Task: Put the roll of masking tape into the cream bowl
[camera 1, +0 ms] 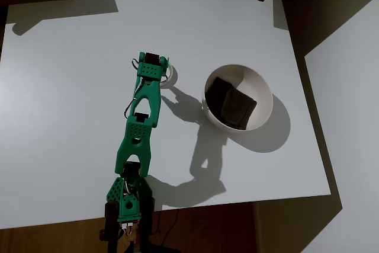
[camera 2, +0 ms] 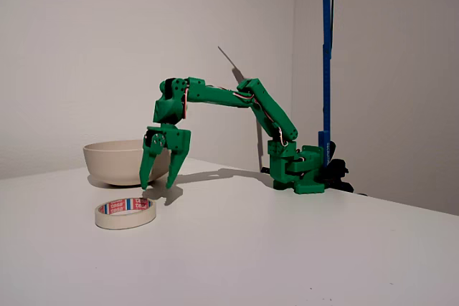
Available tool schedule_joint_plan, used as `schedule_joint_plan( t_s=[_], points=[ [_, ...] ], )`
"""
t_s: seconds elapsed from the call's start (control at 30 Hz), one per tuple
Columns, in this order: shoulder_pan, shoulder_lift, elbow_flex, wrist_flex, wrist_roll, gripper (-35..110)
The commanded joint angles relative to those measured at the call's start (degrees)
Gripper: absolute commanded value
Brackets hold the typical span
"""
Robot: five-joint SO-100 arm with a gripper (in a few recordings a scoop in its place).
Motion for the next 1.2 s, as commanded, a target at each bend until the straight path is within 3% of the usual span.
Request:
schedule_joint_plan(
  t_s=[0.0, 0.4, 1.17],
  points=[
    [1.8, 1.6, -3.6, -0.1, 0.2, 16],
    [7.9, -1.5, -3.6, -2.5, -2.1, 17],
    [5.1, -5.8, -4.0, -1.6, -0.6, 14]
  ],
)
